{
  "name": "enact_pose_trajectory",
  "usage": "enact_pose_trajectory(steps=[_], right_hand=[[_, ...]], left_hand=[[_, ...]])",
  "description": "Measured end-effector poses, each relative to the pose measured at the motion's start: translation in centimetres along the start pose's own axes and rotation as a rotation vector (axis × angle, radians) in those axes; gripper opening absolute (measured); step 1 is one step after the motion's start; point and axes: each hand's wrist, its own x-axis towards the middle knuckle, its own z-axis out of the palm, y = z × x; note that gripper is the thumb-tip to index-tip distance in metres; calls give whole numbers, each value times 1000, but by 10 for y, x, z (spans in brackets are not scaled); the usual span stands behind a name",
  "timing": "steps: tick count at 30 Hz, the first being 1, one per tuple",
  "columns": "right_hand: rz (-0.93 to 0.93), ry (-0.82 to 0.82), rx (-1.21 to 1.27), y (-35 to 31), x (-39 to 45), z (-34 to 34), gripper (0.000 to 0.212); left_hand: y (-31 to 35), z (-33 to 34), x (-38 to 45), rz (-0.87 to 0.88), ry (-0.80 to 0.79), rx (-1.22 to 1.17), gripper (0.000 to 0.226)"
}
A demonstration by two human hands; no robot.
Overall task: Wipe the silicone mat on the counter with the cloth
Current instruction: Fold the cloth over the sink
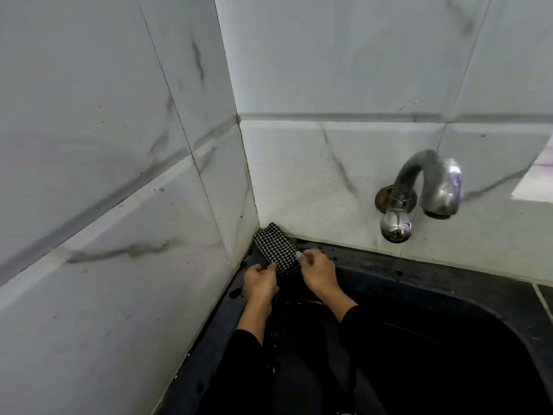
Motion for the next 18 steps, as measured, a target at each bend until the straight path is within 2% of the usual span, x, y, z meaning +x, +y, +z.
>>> enact_pose_trajectory(steps=[2, 7, 10, 16, 18], right_hand=[[11, 52, -23, 1, 9, 11, 38], [106, 150, 8, -1, 18, 33, 41], [147, 192, 74, 0, 20, 38, 37], [380, 194, 532, 3, 10, 32, 26], [439, 137, 696, 4, -3, 21, 20]], left_hand=[[-1, 7, 10, -10, 2, 1, 9], [-11, 23, 26, -18, 88, 9, 26], [-13, 29, 31, 8, 117, 5, 22], [-6, 29, 22, -123, 84, -194, 21], [-1, 28, 7, -134, 58, -244, 19]])
